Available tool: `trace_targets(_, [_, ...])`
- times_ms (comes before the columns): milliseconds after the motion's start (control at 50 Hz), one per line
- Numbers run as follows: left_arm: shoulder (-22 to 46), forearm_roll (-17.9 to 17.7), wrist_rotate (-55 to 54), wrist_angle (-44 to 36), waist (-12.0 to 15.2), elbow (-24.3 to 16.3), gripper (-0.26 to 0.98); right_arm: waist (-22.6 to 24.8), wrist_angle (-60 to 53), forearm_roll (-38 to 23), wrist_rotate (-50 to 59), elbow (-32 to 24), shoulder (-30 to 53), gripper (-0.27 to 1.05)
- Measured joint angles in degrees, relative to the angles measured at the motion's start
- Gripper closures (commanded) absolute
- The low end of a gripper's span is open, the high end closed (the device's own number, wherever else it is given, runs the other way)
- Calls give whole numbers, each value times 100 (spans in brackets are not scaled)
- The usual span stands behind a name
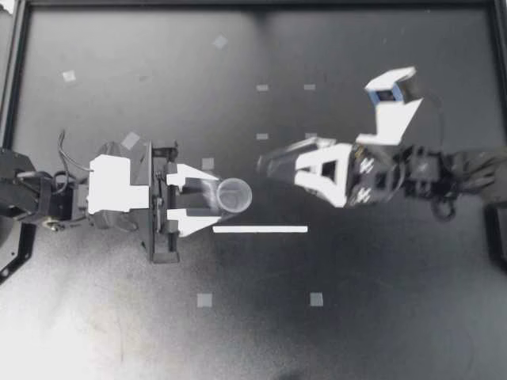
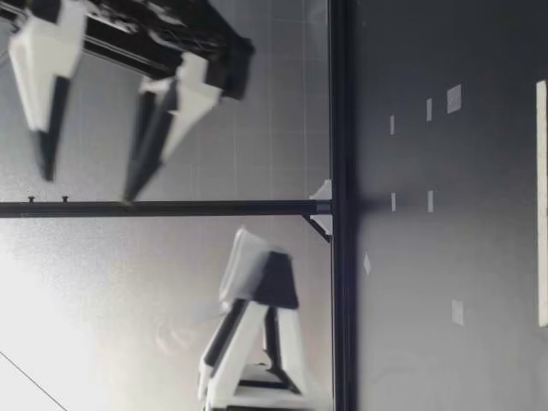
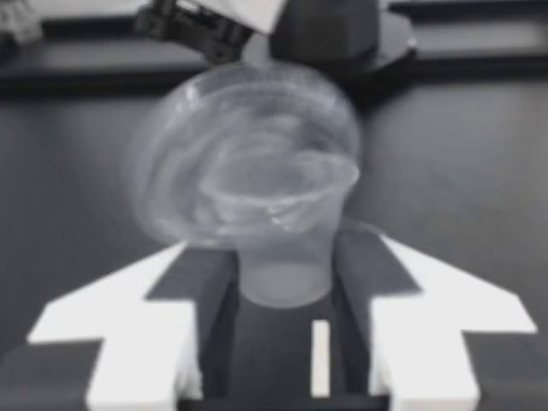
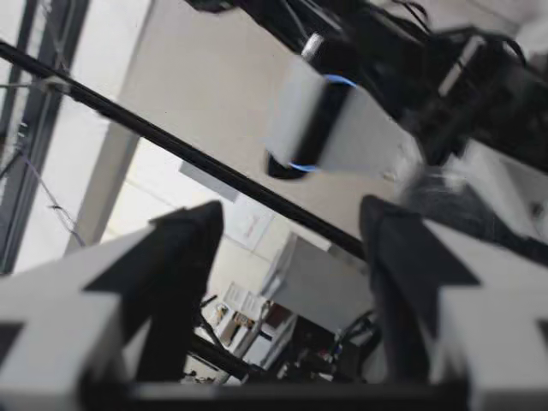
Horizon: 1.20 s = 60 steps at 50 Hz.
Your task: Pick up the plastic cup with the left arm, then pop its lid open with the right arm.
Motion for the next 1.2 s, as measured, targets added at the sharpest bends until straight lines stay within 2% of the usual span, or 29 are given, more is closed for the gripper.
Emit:
trace_targets(260, [0, 0, 18, 18, 0, -18, 60, -18, 105, -229, -9, 18, -79, 13])
trace_targets(740, [0, -9, 18, 26, -9, -18, 60, -26, 141, -246, -9, 9, -18, 13])
trace_targets(1200, [0, 0, 9, 492, 0, -141, 60, -35, 211, -246, -18, 9, -9, 13])
